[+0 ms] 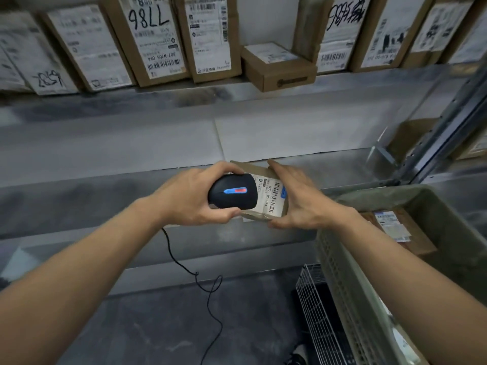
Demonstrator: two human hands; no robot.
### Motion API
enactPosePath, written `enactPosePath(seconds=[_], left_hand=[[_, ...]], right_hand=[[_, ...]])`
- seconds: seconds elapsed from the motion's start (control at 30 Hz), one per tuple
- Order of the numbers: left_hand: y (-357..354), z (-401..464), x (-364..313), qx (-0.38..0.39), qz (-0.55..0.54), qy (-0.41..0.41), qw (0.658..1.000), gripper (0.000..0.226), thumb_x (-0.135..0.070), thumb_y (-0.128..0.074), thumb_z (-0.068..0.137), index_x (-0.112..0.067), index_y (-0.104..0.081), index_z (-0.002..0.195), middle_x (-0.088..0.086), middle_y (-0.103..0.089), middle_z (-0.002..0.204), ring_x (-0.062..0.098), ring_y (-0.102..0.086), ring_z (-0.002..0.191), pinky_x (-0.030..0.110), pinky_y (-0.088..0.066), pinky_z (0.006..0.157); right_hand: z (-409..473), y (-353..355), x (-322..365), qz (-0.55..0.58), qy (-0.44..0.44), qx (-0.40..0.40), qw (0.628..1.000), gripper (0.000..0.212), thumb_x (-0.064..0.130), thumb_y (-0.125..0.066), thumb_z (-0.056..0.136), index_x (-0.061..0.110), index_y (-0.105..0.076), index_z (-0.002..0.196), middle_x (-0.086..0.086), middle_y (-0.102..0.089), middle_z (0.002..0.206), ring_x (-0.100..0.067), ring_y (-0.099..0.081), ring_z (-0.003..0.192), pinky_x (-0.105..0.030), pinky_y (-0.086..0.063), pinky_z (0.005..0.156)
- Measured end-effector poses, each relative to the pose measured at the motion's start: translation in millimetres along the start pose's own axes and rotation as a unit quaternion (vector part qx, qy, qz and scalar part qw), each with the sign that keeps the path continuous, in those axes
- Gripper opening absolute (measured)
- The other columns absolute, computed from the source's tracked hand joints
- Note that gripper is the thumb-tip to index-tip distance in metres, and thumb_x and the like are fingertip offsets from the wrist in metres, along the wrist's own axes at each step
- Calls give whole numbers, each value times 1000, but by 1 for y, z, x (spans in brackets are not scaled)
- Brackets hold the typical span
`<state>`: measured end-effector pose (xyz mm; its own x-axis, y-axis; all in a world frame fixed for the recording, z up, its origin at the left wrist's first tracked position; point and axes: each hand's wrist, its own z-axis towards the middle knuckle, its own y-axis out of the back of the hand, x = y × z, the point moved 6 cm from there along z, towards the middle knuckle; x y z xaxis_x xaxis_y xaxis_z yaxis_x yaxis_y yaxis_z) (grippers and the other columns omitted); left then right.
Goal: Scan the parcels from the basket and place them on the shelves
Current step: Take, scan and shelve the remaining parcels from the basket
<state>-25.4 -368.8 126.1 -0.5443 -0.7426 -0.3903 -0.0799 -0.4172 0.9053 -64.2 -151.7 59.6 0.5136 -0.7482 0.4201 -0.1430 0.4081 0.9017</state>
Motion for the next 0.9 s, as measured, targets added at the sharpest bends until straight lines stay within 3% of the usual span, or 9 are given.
enactPosePath(seconds=[0.2, 0.3, 0.4, 0.57, 0.67, 0.9], left_hand=[[15, 2, -5, 16, 36, -33, 999, 68, -68, -63, 73, -45, -40, 132, -16, -72, 103, 14, -66, 78, 37, -57, 77], [15, -1, -7, 23, 38, -40, 998, 68, -68, -64, 73, -46, -39, 132, -14, -72, 104, 14, -68, 79, 39, -58, 76], [16, -4, -9, 27, 44, -49, 997, 69, -69, -63, 72, -47, -38, 133, -12, -72, 106, 13, -68, 80, 37, -59, 75], [21, -10, -16, 32, 38, -63, 997, 69, -69, -63, 72, -48, -38, 133, -16, -71, 108, 8, -66, 81, 27, -57, 74], [22, -13, -22, 26, 55, -74, 995, 68, -69, -62, 71, -49, -39, 131, -18, -71, 101, 6, -60, 74, 13, -45, 67], [22, -21, -28, 50, 49, -88, 994, 68, -68, -63, 71, -49, -39, 131, -28, -63, 98, 0, -60, 73, 19, -49, 69]], right_hand=[[-3, 7, 13, -16, 30, -8, 999, 126, 57, -87, 64, 22, -13, 161, -1, -26, 161, -19, -22, 146, -42, -25, 121], [-6, 11, 16, -17, 32, -10, 999, 124, 58, -87, 66, 25, -13, 160, 2, -25, 161, -16, -20, 146, -34, -21, 119], [-9, 14, 18, -17, 32, -12, 999, 124, 59, -86, 67, 26, -12, 160, 2, -24, 161, -16, -20, 145, -37, -21, 120], [-15, 14, 24, -31, 33, -8, 999, 124, 58, -86, 67, 24, -12, 160, 2, -24, 160, -16, -21, 145, -39, -21, 121], [-18, 13, 28, -34, 32, -17, 999, 126, 56, -87, 62, 21, -16, 160, 0, -27, 159, -17, -23, 144, -41, -25, 120], [-29, 9, 30, -32, 30, -20, 999, 127, 61, -85, 62, 22, -16, 160, 2, -28, 158, -18, -26, 143, -45, -28, 119]])
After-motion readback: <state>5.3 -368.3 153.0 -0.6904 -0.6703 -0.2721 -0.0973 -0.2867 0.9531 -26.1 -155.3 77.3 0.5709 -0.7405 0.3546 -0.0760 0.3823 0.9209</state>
